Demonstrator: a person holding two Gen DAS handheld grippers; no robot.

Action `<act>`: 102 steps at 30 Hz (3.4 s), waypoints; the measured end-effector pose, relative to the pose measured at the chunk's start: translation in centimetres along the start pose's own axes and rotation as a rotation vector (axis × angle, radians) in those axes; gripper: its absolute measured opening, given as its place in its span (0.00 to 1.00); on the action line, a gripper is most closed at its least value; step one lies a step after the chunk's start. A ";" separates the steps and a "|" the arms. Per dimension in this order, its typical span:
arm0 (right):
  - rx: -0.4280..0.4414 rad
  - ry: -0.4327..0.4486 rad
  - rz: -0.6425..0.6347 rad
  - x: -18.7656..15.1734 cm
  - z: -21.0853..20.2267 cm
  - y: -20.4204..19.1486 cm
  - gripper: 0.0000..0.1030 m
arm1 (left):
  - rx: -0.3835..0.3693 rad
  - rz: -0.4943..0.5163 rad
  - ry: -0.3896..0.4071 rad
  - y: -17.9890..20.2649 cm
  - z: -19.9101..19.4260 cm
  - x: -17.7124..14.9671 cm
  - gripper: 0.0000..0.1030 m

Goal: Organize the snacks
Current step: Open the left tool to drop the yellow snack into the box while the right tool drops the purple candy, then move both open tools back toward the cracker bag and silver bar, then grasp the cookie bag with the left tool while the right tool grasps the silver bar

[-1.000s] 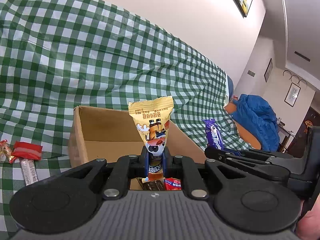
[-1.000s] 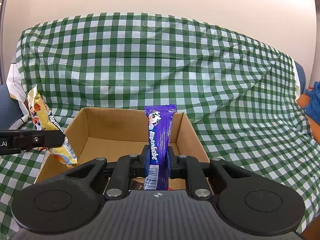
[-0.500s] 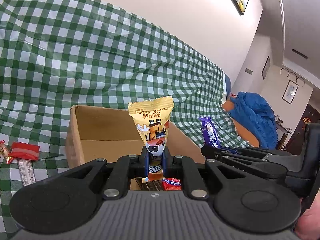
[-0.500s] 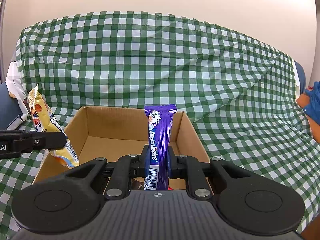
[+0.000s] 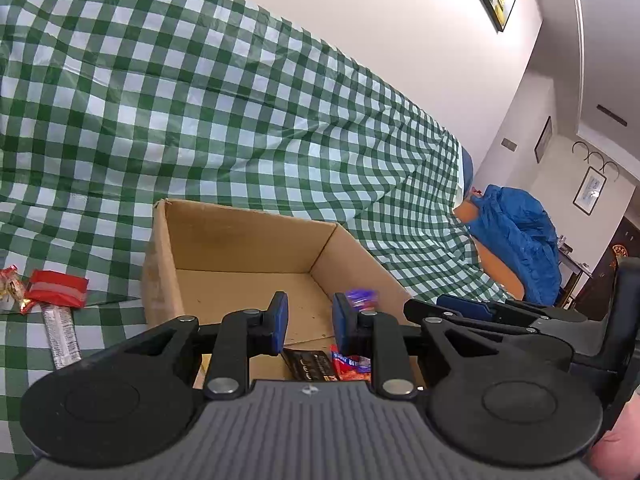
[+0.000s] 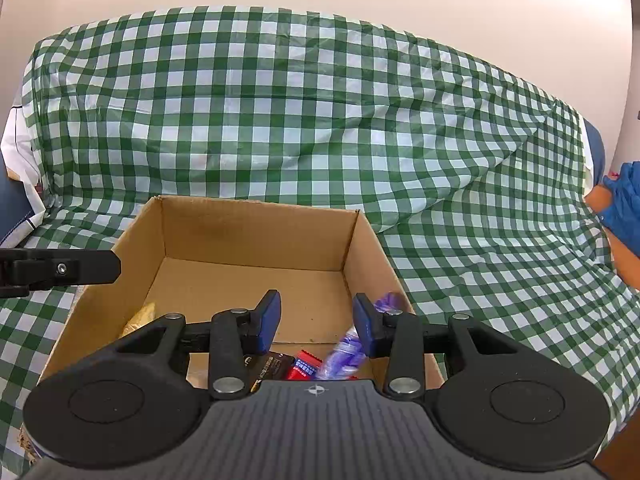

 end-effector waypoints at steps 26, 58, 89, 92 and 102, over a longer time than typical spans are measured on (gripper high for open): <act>-0.037 0.168 0.179 1.4 0.8 -8.3 0.44 | 0.259 -0.161 0.015 -13.2 -7.5 0.7 0.24; 0.278 -0.185 0.085 -3.0 10.6 -27.0 0.30 | 0.556 -0.548 -0.170 -29.5 -2.6 -0.9 0.83; 0.264 -0.282 0.002 -7.0 17.3 -27.0 0.32 | 0.621 -0.351 -0.128 -30.8 6.4 -1.3 0.75; 0.278 -0.276 0.000 -7.0 17.0 -27.0 0.28 | 0.621 -0.344 -0.115 -30.4 5.3 -1.1 0.73; 0.338 -0.258 -0.024 -7.4 12.8 -26.5 0.25 | 0.595 -0.412 -0.118 -28.7 -1.7 -2.0 0.69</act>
Point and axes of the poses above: each gripper's, at about its wrist camera, not at the fingertips, and z roughly the way its jaws point, y to its right, x to its top, the point moved 7 cm from there along z, roughly the way its jaws point, and after that the axes turned 12 degrees about x, right-handed, at the moved point
